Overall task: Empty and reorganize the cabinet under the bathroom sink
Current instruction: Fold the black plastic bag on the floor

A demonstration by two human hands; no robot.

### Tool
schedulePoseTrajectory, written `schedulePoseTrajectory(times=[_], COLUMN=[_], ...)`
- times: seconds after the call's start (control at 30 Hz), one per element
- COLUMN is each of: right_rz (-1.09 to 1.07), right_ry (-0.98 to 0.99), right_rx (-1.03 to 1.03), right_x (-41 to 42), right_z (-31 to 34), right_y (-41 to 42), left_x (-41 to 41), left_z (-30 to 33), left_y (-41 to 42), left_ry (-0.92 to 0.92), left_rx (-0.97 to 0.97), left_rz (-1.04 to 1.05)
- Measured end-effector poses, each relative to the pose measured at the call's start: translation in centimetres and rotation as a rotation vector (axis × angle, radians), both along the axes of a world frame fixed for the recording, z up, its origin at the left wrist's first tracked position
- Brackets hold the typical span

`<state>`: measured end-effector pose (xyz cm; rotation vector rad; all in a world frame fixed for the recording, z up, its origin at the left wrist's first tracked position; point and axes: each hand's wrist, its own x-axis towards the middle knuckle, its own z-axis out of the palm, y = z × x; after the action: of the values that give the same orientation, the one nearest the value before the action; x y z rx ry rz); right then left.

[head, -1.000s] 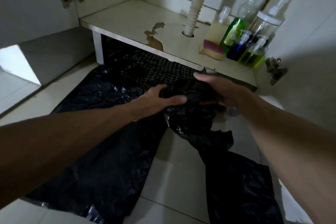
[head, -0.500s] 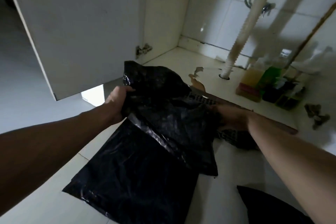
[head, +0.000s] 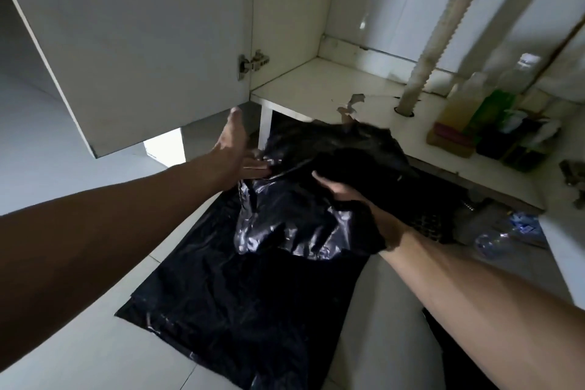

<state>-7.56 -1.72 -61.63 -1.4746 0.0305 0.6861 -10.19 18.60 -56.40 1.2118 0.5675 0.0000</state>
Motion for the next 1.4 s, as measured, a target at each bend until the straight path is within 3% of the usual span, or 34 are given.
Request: schedulePoseTrajectory(times=[0.07, 0.13, 0.17, 0.27, 0.33, 0.37, 0.47, 0.57, 0.63, 0.7, 0.8, 0.87, 0.93, 1.07, 1.23, 1.33, 1.4], right_rz=[-0.012, 0.057, 0.129, 0.330, 0.407, 0.407, 0.482, 0.555, 0.357, 0.177, 0.192, 0.290, 0.327, 0.203, 0.053, -0.066, -0.104], right_ry=[0.232, 0.306, 0.303, 0.219, 0.209, 0.210, 0.125, -0.032, -0.302, -0.529, -0.486, -0.389, -0.416, -0.474, 0.007, 0.060, -0.017], right_rx=[0.073, -0.025, -0.151, -0.520, -0.525, -0.526, -0.627, -0.968, -1.318, -1.523, -1.481, -1.474, -1.479, -1.441, -0.909, -0.614, -0.536], right_x=[0.2, -0.6, -1.1, -2.4, -2.7, -2.8, -3.0, -2.2, -1.3, -0.8, -0.3, 0.0, 0.1, 2.2, 1.7, 1.0, 1.1], right_z=[-0.8, -2.2, -2.6, -3.3, -3.1, -2.7, -1.6, -1.3, -1.4, -1.3, -1.7, -2.6, -3.5, -3.7, -3.0, -3.8, -3.1], right_y=[-0.7, -1.3, -1.7, -2.5, -2.9, -2.8, -2.8, -2.6, -3.0, -3.6, -4.7, -5.5, -6.2, -8.2, -8.6, -8.6, -8.4], left_x=[-0.1, -0.4, -0.9, -3.9, -5.4, -5.5, -4.6, -3.6, -3.1, -3.0, -2.7, -2.3, -1.8, -1.2, -0.5, -0.2, 0.0], left_z=[-2.4, -5.5, -6.9, -8.8, -9.7, -10.1, -10.3, -8.5, -6.7, -4.8, -2.5, -1.4, -0.6, 0.4, 0.1, 0.0, -0.1], left_y=[0.7, 1.7, 2.1, 1.8, 1.6, 1.5, 0.8, 0.6, 0.8, 0.8, 0.9, 1.3, 2.0, 3.5, 5.2, 4.8, 4.7], left_ry=[0.106, 0.249, 0.300, 0.489, 0.571, 0.536, 0.373, 0.220, 0.136, 0.051, -0.034, -0.056, -0.093, -0.160, -0.197, -0.193, -0.156], left_rx=[0.453, 0.743, 0.754, 0.476, 0.451, 0.451, 0.428, 0.615, 0.709, 0.772, 0.744, 0.604, 0.450, 0.317, 0.160, 0.136, 0.145], left_rz=[-0.015, -0.001, -0.052, -0.423, -0.636, -0.654, -0.438, -0.357, -0.428, -0.480, -0.512, -0.563, -0.615, -0.491, -0.375, -0.323, -0.325])
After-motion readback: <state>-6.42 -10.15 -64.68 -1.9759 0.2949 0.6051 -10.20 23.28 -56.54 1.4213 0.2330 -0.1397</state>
